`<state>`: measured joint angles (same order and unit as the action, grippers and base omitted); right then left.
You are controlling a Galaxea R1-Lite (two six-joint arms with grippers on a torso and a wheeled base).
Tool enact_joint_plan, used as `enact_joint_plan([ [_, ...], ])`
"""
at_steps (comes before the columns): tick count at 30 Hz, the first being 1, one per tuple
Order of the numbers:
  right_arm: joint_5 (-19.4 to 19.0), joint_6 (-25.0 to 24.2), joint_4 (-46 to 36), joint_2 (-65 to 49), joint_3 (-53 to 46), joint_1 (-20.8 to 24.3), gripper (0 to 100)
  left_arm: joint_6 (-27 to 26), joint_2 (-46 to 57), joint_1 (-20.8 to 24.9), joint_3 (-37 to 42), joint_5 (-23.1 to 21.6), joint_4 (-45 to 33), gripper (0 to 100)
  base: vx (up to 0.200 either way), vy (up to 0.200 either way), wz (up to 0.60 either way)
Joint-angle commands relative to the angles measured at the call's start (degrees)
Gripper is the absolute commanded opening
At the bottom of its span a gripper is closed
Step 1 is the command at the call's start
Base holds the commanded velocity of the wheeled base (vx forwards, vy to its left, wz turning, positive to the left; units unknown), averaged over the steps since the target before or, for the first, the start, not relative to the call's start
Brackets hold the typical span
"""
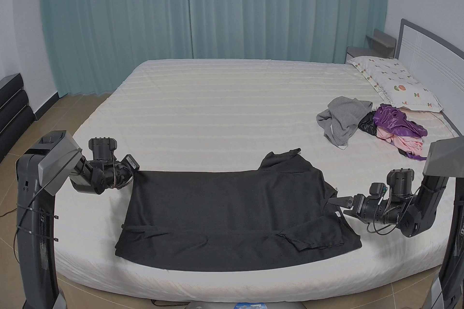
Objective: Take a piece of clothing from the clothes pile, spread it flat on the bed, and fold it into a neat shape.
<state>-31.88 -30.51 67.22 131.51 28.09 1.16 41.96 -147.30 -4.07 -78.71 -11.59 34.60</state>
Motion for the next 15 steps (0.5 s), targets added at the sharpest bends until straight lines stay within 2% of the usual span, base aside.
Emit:
enact_joint_plan([
  [1, 0.0, -0.1, 0.1, 0.1, 0.2, -0.1, 100, 1.0, 0.3, -0.2, 0.7, 0.4, 0.6, 0, 0.0, 0.0, 0.0],
  [8, 0.9, -0.4, 0.1, 0.1, 2.2, 0.4, 100, 0.8, 0.1, -0.2, 1.2, 0.3, 0.6, 0, 0.0, 0.0, 0.0],
  [9, 2.2, -1.0, 0.0, 0.1, 3.2, 0.7, 100, 0.8, 0.0, -0.3, 1.2, 0.3, 0.6, 0, 0.0, 0.0, 0.0],
  [10, 5.3, -1.7, -0.9, 0.6, 6.1, 2.0, 100, 0.9, 0.0, -0.3, 1.2, 0.3, 0.5, 0, 0.0, 0.0, 0.0],
  [12, 6.8, -1.7, -1.1, 1.0, 7.5, 2.4, 100, 0.9, 0.0, -0.3, 1.2, 0.3, 0.5, 0, 0.0, 0.0, 0.0],
  [15, 12.4, -1.4, -4.8, 2.9, 14.5, 4.6, 100, 0.9, 0.0, -0.2, 1.2, 0.3, 0.5, 0, 0.0, 0.0, 0.0],
])
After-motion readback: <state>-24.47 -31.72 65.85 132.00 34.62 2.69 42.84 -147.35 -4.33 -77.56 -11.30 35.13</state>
